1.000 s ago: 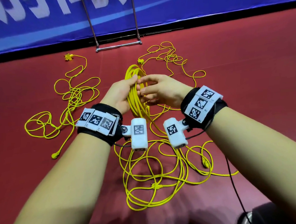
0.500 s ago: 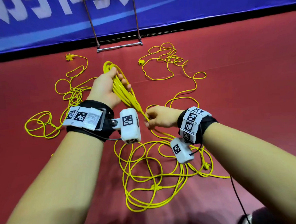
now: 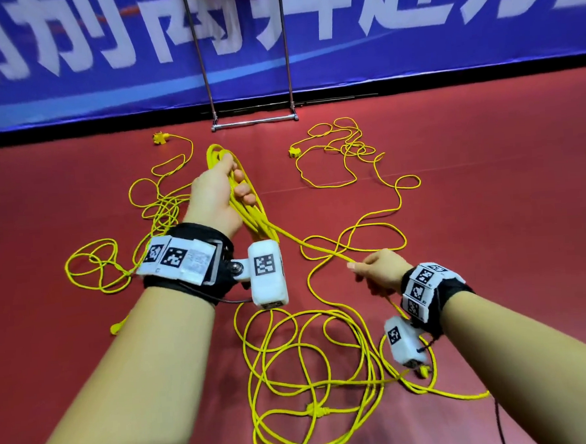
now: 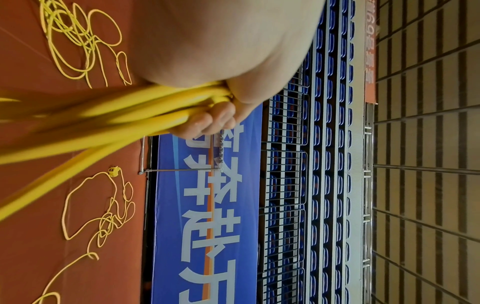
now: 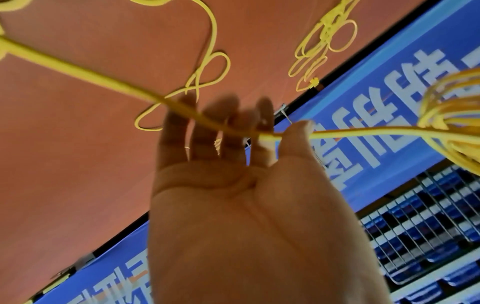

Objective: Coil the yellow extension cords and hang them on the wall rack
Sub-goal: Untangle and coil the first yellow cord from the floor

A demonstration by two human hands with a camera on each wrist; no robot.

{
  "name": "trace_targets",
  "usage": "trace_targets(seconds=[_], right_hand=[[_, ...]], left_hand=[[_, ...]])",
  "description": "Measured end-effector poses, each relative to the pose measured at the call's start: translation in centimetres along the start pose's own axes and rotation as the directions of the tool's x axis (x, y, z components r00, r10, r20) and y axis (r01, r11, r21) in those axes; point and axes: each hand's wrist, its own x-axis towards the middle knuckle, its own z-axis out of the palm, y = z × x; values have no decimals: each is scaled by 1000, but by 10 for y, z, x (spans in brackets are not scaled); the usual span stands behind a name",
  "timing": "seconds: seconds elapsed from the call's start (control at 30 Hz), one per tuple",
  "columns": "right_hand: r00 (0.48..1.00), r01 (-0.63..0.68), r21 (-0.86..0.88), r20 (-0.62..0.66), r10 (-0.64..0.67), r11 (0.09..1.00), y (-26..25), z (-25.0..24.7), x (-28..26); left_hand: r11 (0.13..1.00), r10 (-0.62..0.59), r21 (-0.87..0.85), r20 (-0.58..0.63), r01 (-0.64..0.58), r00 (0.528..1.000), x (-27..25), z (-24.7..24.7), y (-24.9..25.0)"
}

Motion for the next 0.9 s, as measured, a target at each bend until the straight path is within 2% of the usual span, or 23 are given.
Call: trace_targets(seconds=[0.07,0.13,0.23,0.37,0.47,0.6,0.7,0.77,0.9], right_hand=[[983,48,19,-179,-44,999,-19,-13,-1],[967,135,134,-232,-101,982,-46,-23,-4],[973,194,404,-198,-121,894,-91,-33,-20],[963,267,591,-137,-231,761,-130,-40,-39],[962,242,748,-104,-251,617,-140,-44,-48],[976,139,820,-18,-219,555,-140,-51,-53],[977,108,863,-1,-213,494,-144,-54,-56],[969,95,886,23,-247,454,-150,-56,-58],[939,111,887,54,-340,448,-158,-58,-64]], left_hand=[[1000,7,22,9,-7,1000,-2,1,1],[998,18,58,16,-19,1000,-3,2,2],[988,53,142,13,-55,998,-5,4,2],[976,96,194,17,-97,995,-7,8,4],[972,103,209,13,-103,995,-9,12,5],[969,51,242,41,-59,998,-13,17,6],[969,1,245,87,-23,996,-17,20,4],[961,-8,276,115,-24,993,-20,24,2],[925,23,371,170,-85,985,-24,31,-3]])
